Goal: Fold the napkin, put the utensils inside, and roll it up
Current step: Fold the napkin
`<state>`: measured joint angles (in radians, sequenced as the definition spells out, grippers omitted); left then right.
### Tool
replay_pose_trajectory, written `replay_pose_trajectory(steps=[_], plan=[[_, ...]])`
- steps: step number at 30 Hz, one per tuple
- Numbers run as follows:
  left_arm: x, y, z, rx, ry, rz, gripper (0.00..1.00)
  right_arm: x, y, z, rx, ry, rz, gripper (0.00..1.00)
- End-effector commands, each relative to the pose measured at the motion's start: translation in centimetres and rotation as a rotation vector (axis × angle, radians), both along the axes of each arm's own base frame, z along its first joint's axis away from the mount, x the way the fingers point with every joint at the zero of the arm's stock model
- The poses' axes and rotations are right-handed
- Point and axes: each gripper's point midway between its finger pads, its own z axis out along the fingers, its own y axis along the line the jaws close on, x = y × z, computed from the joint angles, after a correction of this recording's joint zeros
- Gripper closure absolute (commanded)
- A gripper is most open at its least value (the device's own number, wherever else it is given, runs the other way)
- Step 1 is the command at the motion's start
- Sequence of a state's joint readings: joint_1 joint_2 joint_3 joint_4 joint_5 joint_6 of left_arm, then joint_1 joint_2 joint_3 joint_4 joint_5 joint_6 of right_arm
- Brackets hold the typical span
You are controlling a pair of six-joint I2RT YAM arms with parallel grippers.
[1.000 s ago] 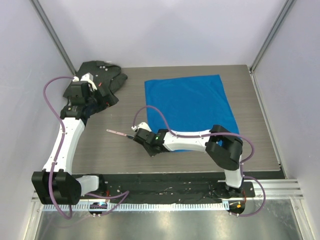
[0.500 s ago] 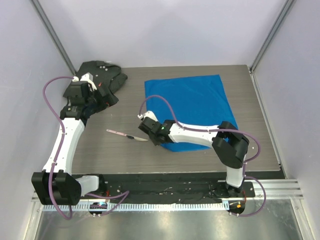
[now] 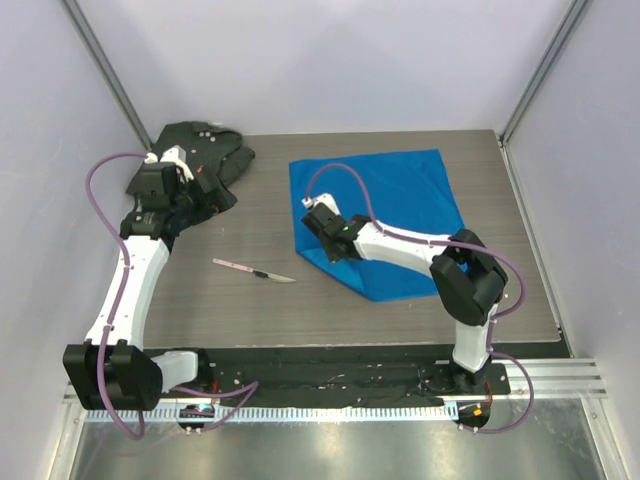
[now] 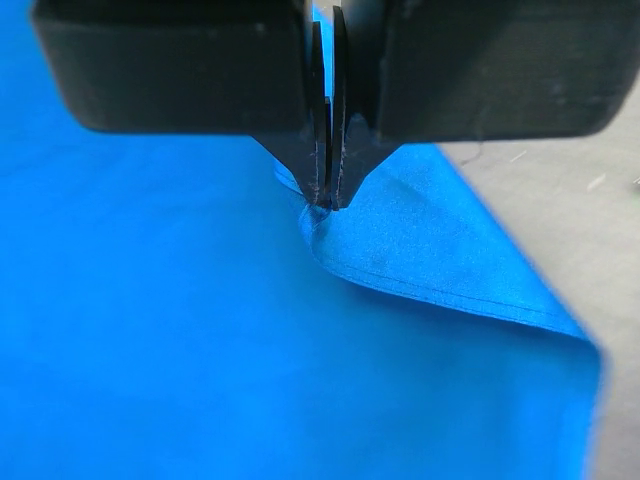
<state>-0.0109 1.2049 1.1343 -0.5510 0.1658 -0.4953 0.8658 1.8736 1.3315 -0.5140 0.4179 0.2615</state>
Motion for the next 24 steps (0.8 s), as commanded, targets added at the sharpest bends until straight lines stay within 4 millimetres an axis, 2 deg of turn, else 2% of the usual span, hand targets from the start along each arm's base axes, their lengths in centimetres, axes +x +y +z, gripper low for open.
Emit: replay_pose_trajectory(steps=[1,8,9,14,15,16,17,22,23,24], plan=[[0.2,0.2,1.1,-0.007,-0.039,0.009,0.00,3.6,-1.8,1.9,-0.010,-0.100,-0.055,0.99],[0.3,0.0,0.9,-0.019,-0.036,0.002,0.00,8.4,-6.1,2.0,-0.056,-0.146,-0.147,0.99],[0.2,-0.1,0.9,-0.020,-0.035,0.001,0.00,9.2,-7.3,1.9,-0.063,-0.147,-0.173,0.99],[0.3,0.0,0.6,-0.015,-0.028,0.001,0.00,12.9,-10.1,1.9,-0.068,-0.176,-0.244,0.99],[0.3,0.0,0.6,-0.015,-0.026,0.003,0.00,13.9,-10.3,2.4,-0.059,-0.193,-0.250,0.99],[0.3,0.0,0.6,-0.015,-0.026,0.002,0.00,14.8,-11.5,2.4,-0.061,-0.194,-0.274,0.99],[0.5,0.9,0.5,-0.014,-0.025,0.029,0.00,15.4,-11.9,2.5,-0.060,-0.199,-0.282,0.99],[0.6,1.0,0.4,-0.017,-0.023,0.028,0.00,19.6,-14.9,2.4,-0.062,-0.216,-0.333,0.99],[0.7,1.1,0.4,-0.014,-0.025,0.029,0.00,20.6,-15.3,3.0,-0.054,-0.234,-0.342,0.99],[0.7,1.1,0.3,-0.014,-0.021,0.030,0.00,21.1,-15.7,2.2,-0.060,-0.225,-0.350,0.99]])
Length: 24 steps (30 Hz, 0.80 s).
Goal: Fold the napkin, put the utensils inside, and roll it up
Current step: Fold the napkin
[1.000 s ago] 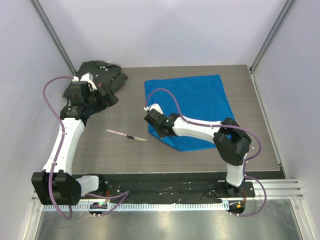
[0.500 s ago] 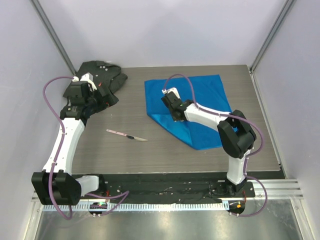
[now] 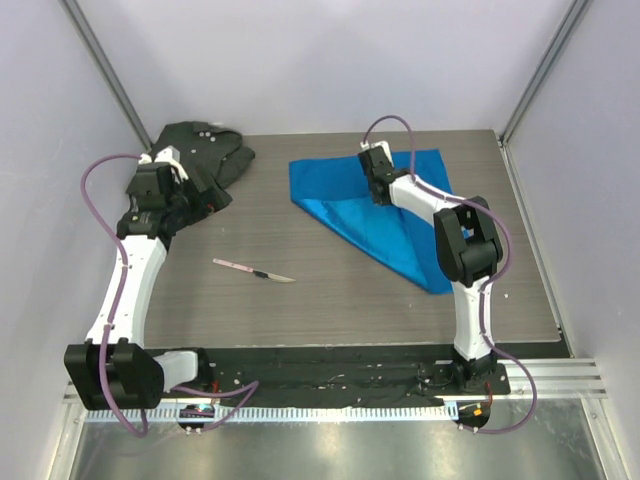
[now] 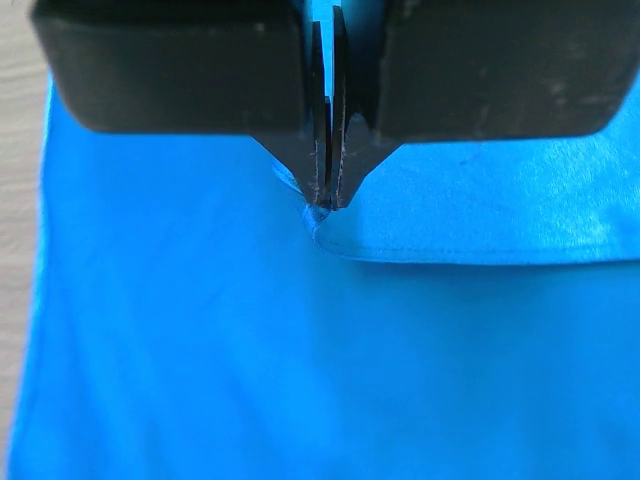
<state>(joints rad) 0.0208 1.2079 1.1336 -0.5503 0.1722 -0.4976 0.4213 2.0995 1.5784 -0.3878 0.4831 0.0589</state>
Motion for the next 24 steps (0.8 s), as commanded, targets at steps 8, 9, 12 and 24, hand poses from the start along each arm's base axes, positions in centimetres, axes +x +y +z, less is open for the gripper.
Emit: replay_pose_trajectory(steps=[8,9,12,24], plan=[[0.7,0.5,-0.1,0.002,-0.008,0.013,0.00,9.3,-5.3,2.2,0.014,-0.137,-0.087,0.99],[0.7,0.5,-0.2,0.004,-0.007,0.015,0.00,9.8,-5.5,2.2,0.021,-0.142,-0.089,0.99],[0.8,0.7,-0.3,0.012,-0.006,0.018,0.00,11.4,-6.4,1.8,0.022,-0.156,-0.104,0.99],[1.0,1.0,-0.8,0.028,0.006,0.019,0.00,16.5,-8.9,2.4,0.022,-0.255,-0.156,0.99]])
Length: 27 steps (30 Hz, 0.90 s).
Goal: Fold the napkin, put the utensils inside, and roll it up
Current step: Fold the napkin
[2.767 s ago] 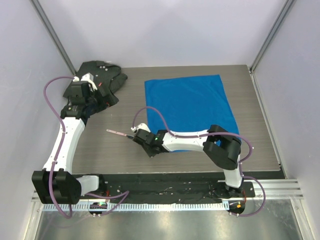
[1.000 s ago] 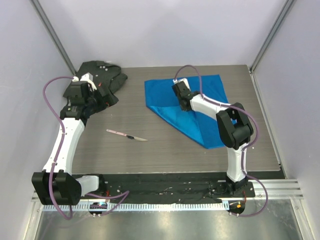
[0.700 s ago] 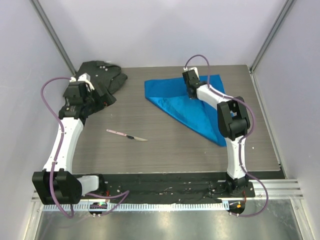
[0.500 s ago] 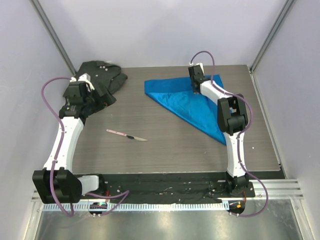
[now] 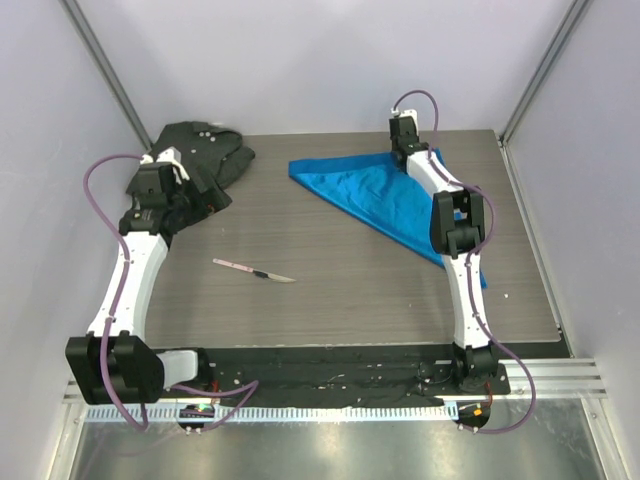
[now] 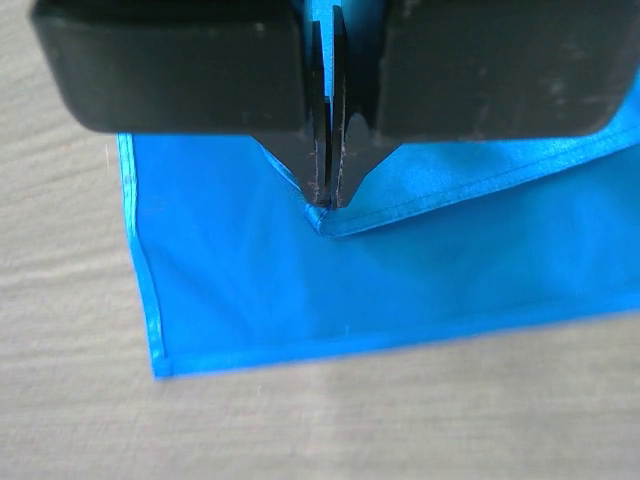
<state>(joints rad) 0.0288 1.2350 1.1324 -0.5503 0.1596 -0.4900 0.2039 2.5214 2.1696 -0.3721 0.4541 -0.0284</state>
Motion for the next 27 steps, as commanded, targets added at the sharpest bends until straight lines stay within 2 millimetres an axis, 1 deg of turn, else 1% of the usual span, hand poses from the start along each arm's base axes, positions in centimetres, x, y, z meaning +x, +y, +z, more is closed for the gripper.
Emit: replay_pose_trajectory(steps=[1,2,4,6,7,9,10,12,13,16,19,20,21,27], plan=[[0.7,0.4,0.2,0.016,-0.021,0.003,0.00,2.6,-0.9,3.4,0.002,-0.109,-0.019,0.99],[0.7,0.5,0.1,0.018,-0.020,0.005,0.00,2.9,-0.9,3.6,0.005,-0.123,-0.019,0.99],[0.7,0.5,0.0,0.020,-0.017,0.003,0.00,3.1,-1.2,3.1,-0.001,-0.120,-0.024,0.99],[0.7,0.6,0.1,0.021,-0.017,0.006,0.00,3.5,-1.6,3.4,-0.003,-0.134,-0.032,0.99],[0.7,0.6,0.0,0.025,-0.016,0.005,0.00,3.5,-1.8,3.0,-0.009,-0.133,-0.038,0.99],[0.7,0.7,0.0,0.029,-0.016,0.007,0.00,3.8,-2.3,3.2,-0.015,-0.148,-0.051,0.99],[0.6,0.7,0.0,0.032,-0.014,0.009,0.00,3.9,-2.5,3.0,-0.018,-0.148,-0.054,0.99],[0.6,0.9,0.1,0.040,-0.016,0.013,0.00,4.3,-2.8,3.4,-0.022,-0.167,-0.060,0.99],[0.7,0.9,0.2,0.041,-0.019,0.012,0.00,4.4,-3.1,3.0,-0.024,-0.168,-0.063,0.99],[0.6,1.0,0.2,0.044,-0.021,0.016,0.00,5.0,-3.4,3.6,-0.036,-0.190,-0.065,0.99],[0.7,1.0,0.1,0.046,-0.018,0.014,0.00,5.2,-3.8,3.6,-0.064,-0.203,-0.071,0.99],[0.7,1.0,0.2,0.045,-0.019,0.015,0.00,5.3,-4.0,3.3,-0.071,-0.198,-0.073,0.99],[0.7,0.9,0.1,0.044,-0.018,0.012,0.00,5.3,-4.4,3.4,-0.082,-0.202,-0.082,0.99],[0.8,1.0,-0.2,0.047,-0.011,0.013,0.00,5.8,-5.3,3.0,-0.086,-0.216,-0.089,0.99]])
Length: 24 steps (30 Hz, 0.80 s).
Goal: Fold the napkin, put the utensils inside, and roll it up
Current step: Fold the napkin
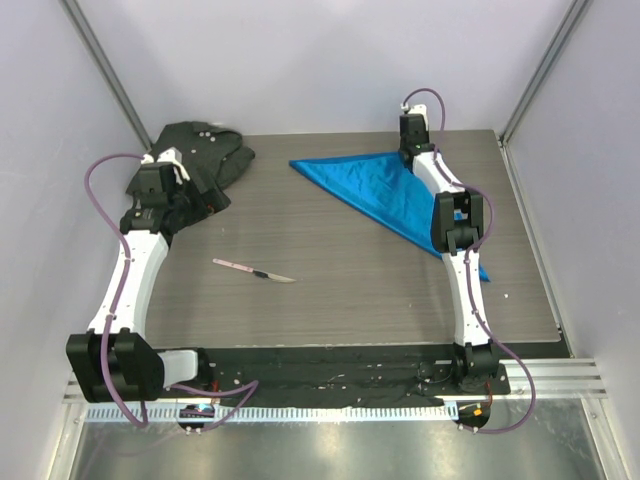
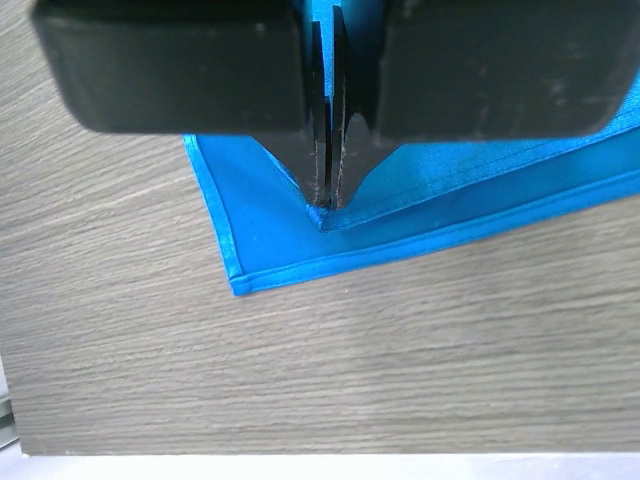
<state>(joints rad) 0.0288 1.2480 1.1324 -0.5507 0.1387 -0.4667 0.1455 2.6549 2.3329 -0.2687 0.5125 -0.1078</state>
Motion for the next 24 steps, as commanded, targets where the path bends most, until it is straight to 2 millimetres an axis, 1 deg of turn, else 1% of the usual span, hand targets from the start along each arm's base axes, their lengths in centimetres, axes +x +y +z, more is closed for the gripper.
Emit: replay_pose_trajectory(steps=[1,3,4,8,13,16,17,21,24], plan=[[0.5,0.6,0.4,0.017,-0.021,0.013,0.00,1.8,-0.9,2.9,-0.017,-0.112,-0.022,0.99],[0.6,0.6,0.4,0.016,-0.020,0.012,0.00,2.0,-1.1,2.4,-0.018,-0.109,-0.021,0.99],[0.6,0.6,0.3,0.017,-0.017,0.013,0.00,2.1,-1.2,2.7,-0.019,-0.118,-0.021,0.99],[0.6,0.7,0.1,0.019,-0.012,0.013,0.00,2.3,-1.8,2.6,-0.017,-0.132,-0.042,0.99],[0.6,0.6,0.1,0.020,-0.011,0.013,0.00,2.5,-2.3,3.2,0.012,-0.157,-0.055,0.99],[0.6,0.6,0.1,0.018,-0.011,0.012,0.00,2.6,-2.4,3.9,0.014,-0.172,-0.055,0.99],[0.6,0.6,0.0,0.018,-0.009,0.008,0.00,2.7,-2.4,4.4,0.016,-0.181,-0.054,0.99],[0.6,0.5,0.0,0.015,-0.009,0.007,0.00,2.9,-2.8,5.1,0.017,-0.197,-0.054,0.99],[0.6,0.5,0.1,0.013,-0.011,0.006,0.00,2.9,-3.2,4.9,0.017,-0.193,-0.056,0.99]])
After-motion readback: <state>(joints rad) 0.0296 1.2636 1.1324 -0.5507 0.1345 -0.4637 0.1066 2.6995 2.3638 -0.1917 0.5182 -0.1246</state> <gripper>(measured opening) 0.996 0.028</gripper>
